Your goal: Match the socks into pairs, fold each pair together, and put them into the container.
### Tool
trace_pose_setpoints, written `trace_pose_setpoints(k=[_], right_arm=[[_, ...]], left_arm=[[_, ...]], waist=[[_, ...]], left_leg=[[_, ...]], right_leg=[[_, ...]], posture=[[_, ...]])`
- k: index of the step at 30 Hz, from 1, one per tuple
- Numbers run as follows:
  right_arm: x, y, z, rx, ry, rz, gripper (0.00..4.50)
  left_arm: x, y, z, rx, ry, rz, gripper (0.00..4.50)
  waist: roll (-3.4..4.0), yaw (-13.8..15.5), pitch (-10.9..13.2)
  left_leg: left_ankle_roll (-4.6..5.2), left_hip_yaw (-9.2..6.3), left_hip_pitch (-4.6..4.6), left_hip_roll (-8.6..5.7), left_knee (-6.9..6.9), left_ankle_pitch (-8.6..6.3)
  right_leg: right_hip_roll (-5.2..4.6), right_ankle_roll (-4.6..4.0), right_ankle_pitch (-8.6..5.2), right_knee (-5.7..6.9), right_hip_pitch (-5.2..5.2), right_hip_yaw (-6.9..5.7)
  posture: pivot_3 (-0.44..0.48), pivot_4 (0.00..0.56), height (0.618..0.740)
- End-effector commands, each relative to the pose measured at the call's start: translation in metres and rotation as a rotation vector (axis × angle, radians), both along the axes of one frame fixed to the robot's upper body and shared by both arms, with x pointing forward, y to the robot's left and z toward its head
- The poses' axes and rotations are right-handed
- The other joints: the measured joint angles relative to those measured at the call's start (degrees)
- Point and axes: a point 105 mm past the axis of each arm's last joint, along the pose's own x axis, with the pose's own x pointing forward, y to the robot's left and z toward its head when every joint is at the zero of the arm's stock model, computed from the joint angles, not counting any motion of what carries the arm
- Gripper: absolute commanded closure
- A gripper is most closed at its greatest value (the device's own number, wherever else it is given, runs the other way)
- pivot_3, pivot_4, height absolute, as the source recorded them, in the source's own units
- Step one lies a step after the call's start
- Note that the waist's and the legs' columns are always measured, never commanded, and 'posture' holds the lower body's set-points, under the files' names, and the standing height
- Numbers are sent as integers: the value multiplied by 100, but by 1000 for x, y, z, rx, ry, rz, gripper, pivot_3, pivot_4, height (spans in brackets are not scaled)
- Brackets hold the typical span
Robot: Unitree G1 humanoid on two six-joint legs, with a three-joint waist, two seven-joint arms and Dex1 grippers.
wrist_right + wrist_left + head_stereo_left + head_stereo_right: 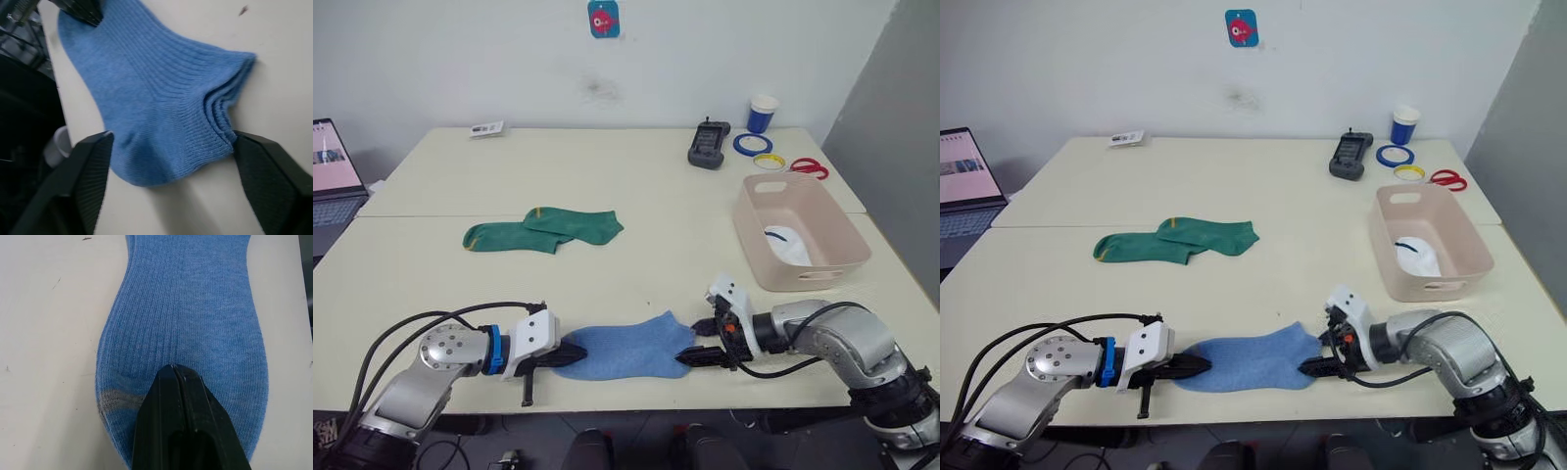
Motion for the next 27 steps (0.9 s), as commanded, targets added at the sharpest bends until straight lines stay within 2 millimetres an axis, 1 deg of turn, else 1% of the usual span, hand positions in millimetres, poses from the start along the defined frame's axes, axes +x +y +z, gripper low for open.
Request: trace_pose_setpoints(k=[1,4,6,7,8,12,17,19,22,24,27], right_arm=[[5,1,5,45,39,-52,2064],[8,3,9,85,76,-93,3157],[9,2,13,107,94,-104,3915],[9,1,14,113,101,-109,4254],[9,-1,15,117,105,-117,4448],[6,-11,18,124,131,-133,4448],[3,-31,20,102,144,-141,4448],[4,-38,20,92,144,-155,4448],[5,-42,21,91,144,-156,4448],[5,-43,22,93,144,-151,4448],[4,-38,28,117,139,-127,4448]], left_arm=[[-7,9,-23,61,74,41,4500],[-8,10,-22,56,71,44,4500],[-7,6,-18,22,65,41,4500],[-6,2,-13,-8,62,40,4500],[-6,-2,-9,-38,61,37,4500],[-6,-16,7,-119,41,-4,4500],[5,-28,28,-220,30,18,4500],[6,-31,28,-208,25,4,4500],[5,-34,24,-200,35,-5,4500],[4,-36,18,-171,39,-16,4500],[3,-39,7,-128,50,-16,4500]], waist=[[1,0,0],[2,1,0],[2,0,0],[2,0,0],[2,0,0],[0,-1,2],[-14,0,13],[-17,2,15],[-17,-23,15],[-17,-29,17],[-17,-25,17]], left_leg=[[0,0,-1,0,0,0],[0,0,-3,0,0,0],[0,0,-3,0,0,0],[0,0,-3,1,0,0],[0,-1,-4,1,0,0],[0,0,-15,0,1,0],[0,0,-30,-2,2,0],[0,-1,-32,-6,4,0],[0,-1,-29,-6,3,0],[1,-2,-29,1,3,0],[1,-3,-29,5,2,0]], right_leg=[[0,0,0,0,-1,1],[0,0,0,0,-1,3],[0,0,0,0,-2,4],[0,0,0,0,-2,3],[0,0,0,0,-2,3],[0,0,0,-2,-7,0],[8,0,0,-7,-13,-3],[18,1,0,-7,-14,-4],[32,1,0,-8,-14,0],[44,0,0,-8,-15,1],[53,-1,-1,-8,-15,-2]], posture=[[0,150,740],[0,150,740],[0,150,740],[0,150,740],[0,150,740],[0,150,740],[0,150,740],[0,150,740],[0,150,740],[0,150,740],[0,150,740]])
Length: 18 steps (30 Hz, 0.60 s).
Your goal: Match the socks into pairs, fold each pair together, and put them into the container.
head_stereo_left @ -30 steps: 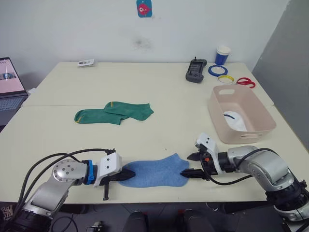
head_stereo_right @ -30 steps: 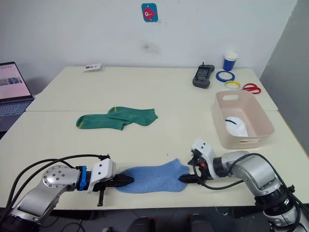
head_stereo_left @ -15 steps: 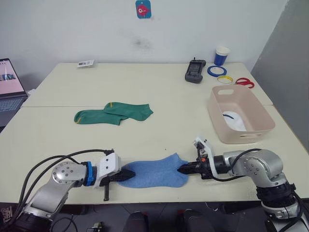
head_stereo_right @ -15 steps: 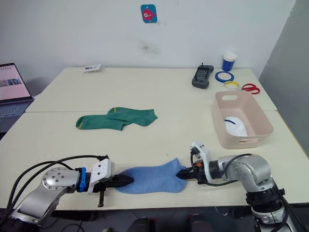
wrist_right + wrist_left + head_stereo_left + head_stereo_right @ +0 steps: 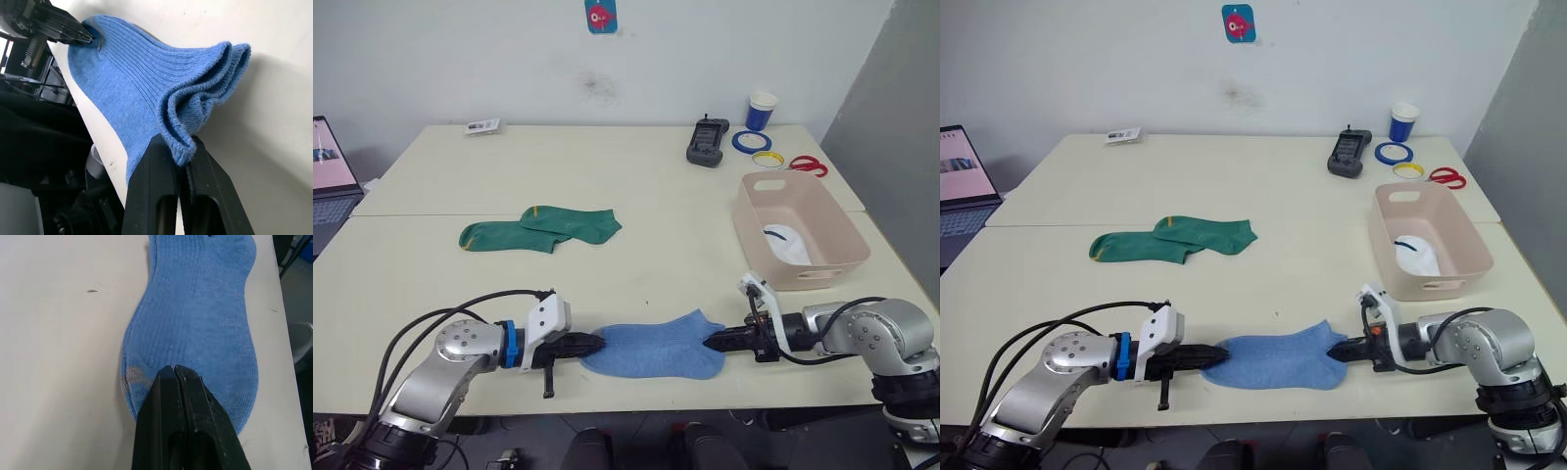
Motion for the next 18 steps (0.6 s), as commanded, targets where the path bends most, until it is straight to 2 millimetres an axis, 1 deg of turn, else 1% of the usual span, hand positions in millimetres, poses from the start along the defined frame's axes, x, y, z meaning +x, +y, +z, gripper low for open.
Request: trace_pose_setpoints(k=[1,4,6,7,10,12,16,18], right_arm=[[0,9,18,63,-51,46,4448],[-2,24,36,135,-67,92,4448],[-6,39,48,184,-74,148,4448],[-8,46,50,191,-77,164,4448],[-10,62,50,196,-86,204,4448],[-7,75,46,196,-85,219,4448],[-3,100,38,205,-81,264,4448],[-1,108,34,209,-80,284,4448]], left_arm=[[1,-3,-8,59,-14,-12,4500],[0,5,-23,162,-9,-7,4500],[3,8,-28,179,-13,24,4500],[3,7,-29,173,-7,31,4500],[2,3,-29,156,4,30,4500],[1,2,-28,139,17,44,4500],[2,6,-26,145,25,62,4500],[3,7,-25,151,24,69,4500]], waist=[[-1,1,0],[0,-3,0],[4,-2,-2],[5,1,-3],[6,6,-5],[6,9,-5],[8,2,-6],[9,-2,-6]], left_leg=[[0,0,0,0,0,0],[0,1,3,-1,0,0],[0,-1,5,-1,0,0],[0,-2,8,0,-1,0],[0,-4,7,1,-1,0],[0,-4,4,0,-1,0],[0,-5,8,-1,0,0],[1,-5,10,0,-1,0]], right_leg=[[0,0,0,0,0,0],[1,0,0,2,0,4],[2,0,0,3,2,7],[2,0,0,4,3,8],[2,0,0,4,5,6],[1,0,0,2,6,7],[1,0,0,3,5,13],[2,0,0,5,6,12]], posture=[[0,150,740],[0,150,740],[0,150,740],[0,150,740],[0,150,740],[0,150,740],[0,150,740],[0,150,740]])
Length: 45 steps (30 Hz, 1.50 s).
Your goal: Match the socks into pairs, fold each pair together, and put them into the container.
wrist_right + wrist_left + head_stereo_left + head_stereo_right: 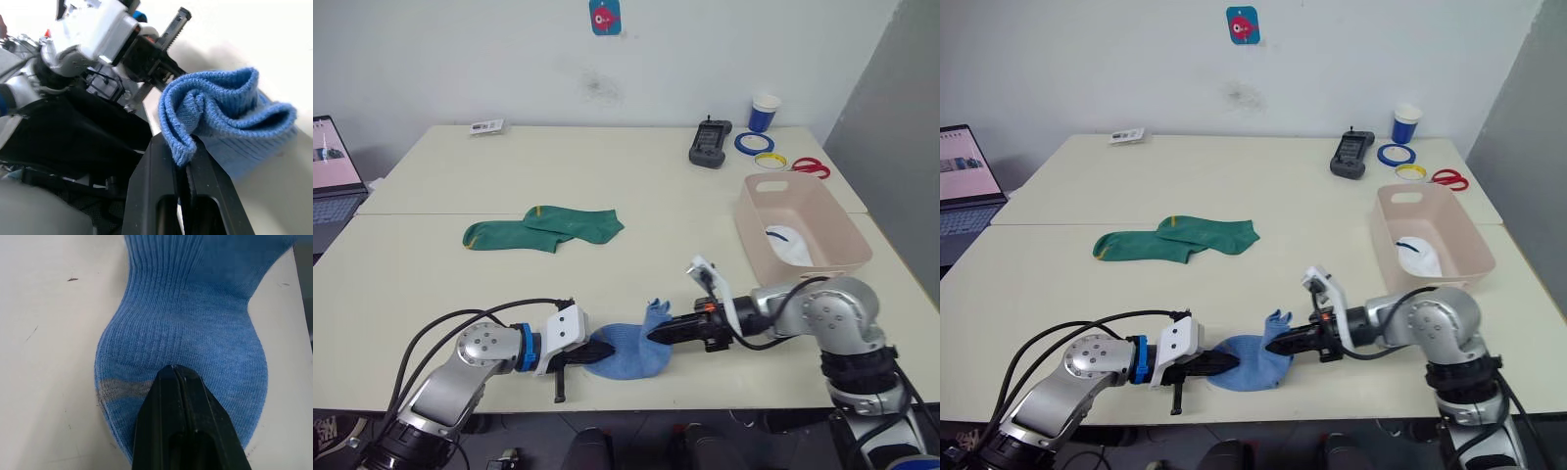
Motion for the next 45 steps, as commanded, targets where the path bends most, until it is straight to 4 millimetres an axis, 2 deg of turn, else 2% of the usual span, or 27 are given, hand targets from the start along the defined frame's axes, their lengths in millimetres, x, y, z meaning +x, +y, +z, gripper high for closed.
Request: trace_pose_setpoints(k=[1,11,15,24,27,29,32,35,42,43,45], right_arm=[[4,13,2,22,-40,38,4448],[8,40,-5,60,-45,84,4448],[6,40,4,115,-18,96,3381],[5,24,19,159,11,80,191],[6,12,25,159,-47,67,64],[8,1,21,109,-241,73,64],[6,-3,14,85,-499,132,705],[7,0,-1,68,-678,184,1744],[19,14,-31,46,-779,189,4211],[18,15,-37,32,-779,207,4466],[16,16,-47,7,-782,235,4466]], left_arm=[[0,13,-16,66,60,71,4500],[2,16,-10,55,68,109,4500],[2,18,-10,62,69,115,4500],[9,19,-8,63,61,110,4500],[11,19,-7,62,59,108,4500],[12,21,-7,61,59,108,4500],[13,22,-7,61,60,105,4500],[12,21,-6,59,62,100,4500],[12,21,-5,58,69,88,4500],[12,21,-4,58,70,86,4500],[11,21,-3,57,72,84,4500]], waist=[[0,-1,0],[0,-3,0],[0,-1,0],[0,0,0],[1,2,0],[1,2,1],[1,9,1],[2,-16,2],[2,-11,3],[2,-11,3],[2,-7,3]], left_leg=[[0,0,-1,0,0,0],[0,0,-1,4,0,0],[0,-2,-1,4,0,0],[0,-2,-1,6,0,0],[0,-2,-2,6,0,0],[0,-3,-3,5,0,0],[0,-3,-5,2,-1,-1],[0,-2,0,6,-3,-1],[-1,-2,1,8,-2,0],[-1,0,1,8,-2,0],[-1,2,0,8,-2,0]], right_leg=[[1,0,0,0,0,-2],[4,-1,0,1,0,-3],[4,-1,0,1,-1,0],[3,-1,0,2,-1,-2],[3,-1,0,2,-2,-2],[3,-1,0,-1,-1,-2],[3,-2,-2,-8,-2,-6],[3,-3,-3,-6,-2,-5],[23,-3,-3,-1,-1,-5],[23,-3,-3,-1,-1,-2],[22,-4,-3,-1,-2,0]], posture=[[0,150,740],[0,150,740],[0,150,740],[0,150,740],[0,150,740],[0,150,740],[0,150,740],[0,150,740],[0,150,740],[0,150,740],[0,150,740]])
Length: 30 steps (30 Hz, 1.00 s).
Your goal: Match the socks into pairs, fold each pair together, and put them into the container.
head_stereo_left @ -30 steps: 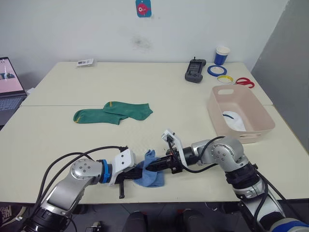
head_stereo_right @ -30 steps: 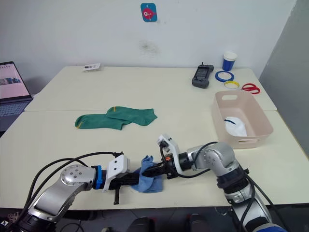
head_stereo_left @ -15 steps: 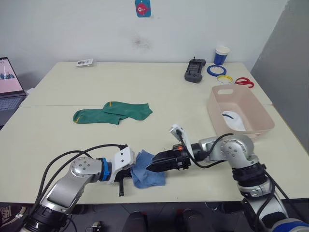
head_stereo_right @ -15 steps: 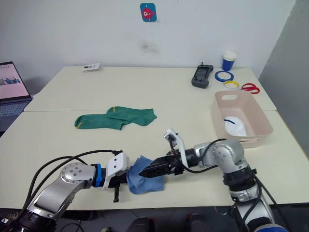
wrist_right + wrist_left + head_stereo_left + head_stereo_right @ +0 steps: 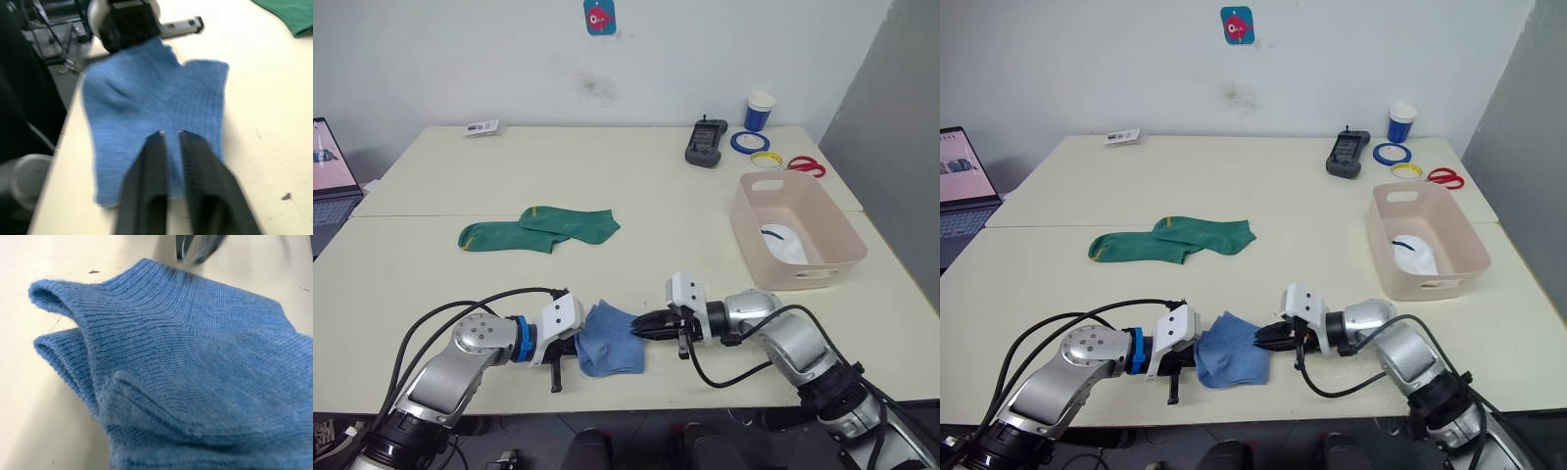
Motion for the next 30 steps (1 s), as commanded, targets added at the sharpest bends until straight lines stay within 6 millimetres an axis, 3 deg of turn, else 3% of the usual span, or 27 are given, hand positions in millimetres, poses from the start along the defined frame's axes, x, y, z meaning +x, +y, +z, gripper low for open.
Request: trace_pose_setpoints(k=[1,4,10,13,15,18,22,25,30], right_arm=[[-5,3,-10,-37,-42,51,4466],[-5,4,-21,-68,-35,44,4466],[1,5,-17,-47,-27,19,4466],[-2,5,-10,-27,-16,33,4466],[-8,4,-5,-16,12,58,4466],[-12,-2,5,-11,28,54,4466],[-12,-12,22,39,160,-17,4466],[-6,-26,25,33,365,-156,3899],[-10,-41,12,-70,673,-317,2156]], left_arm=[[0,15,-7,54,40,50,4500],[1,23,4,43,37,70,4500],[6,42,56,-6,-2,99,4500],[3,31,81,-83,-33,52,4500],[-3,19,87,-137,-24,7,4500],[-12,10,69,-104,-1,-32,4500],[-10,13,32,-35,8,17,4500],[-8,21,7,31,5,46,4500],[-4,31,-9,56,13,72,4500]], waist=[[0,3,0],[-2,-9,1],[-10,-41,8],[-12,-40,10],[-12,-39,10],[-12,-34,10],[-16,-29,13],[-20,-20,16],[-19,24,16]], left_leg=[[0,0,0,0,0,0],[0,-1,2,3,0,0],[0,-13,3,24,-1,0],[-1,-10,0,22,0,0],[-1,-7,-3,10,0,0],[-2,-5,-6,0,1,0],[-2,-6,-5,0,0,0],[-2,-7,-4,5,0,0],[-1,-8,0,5,-2,0]], right_leg=[[0,0,0,0,0,0],[-1,-1,0,0,0,-1],[1,-6,-3,4,-2,-11],[0,-9,-5,4,-2,-10],[0,-9,-5,3,-2,-7],[-3,-9,-4,0,-2,8],[-4,-9,-4,-3,-5,16],[-20,-11,-4,1,-5,5],[-29,-47,-1,3,-2,-1]], posture=[[0,150,740],[0,150,740],[0,150,740],[0,150,740],[0,150,740],[0,150,740],[0,150,740],[0,150,740],[0,150,740]])
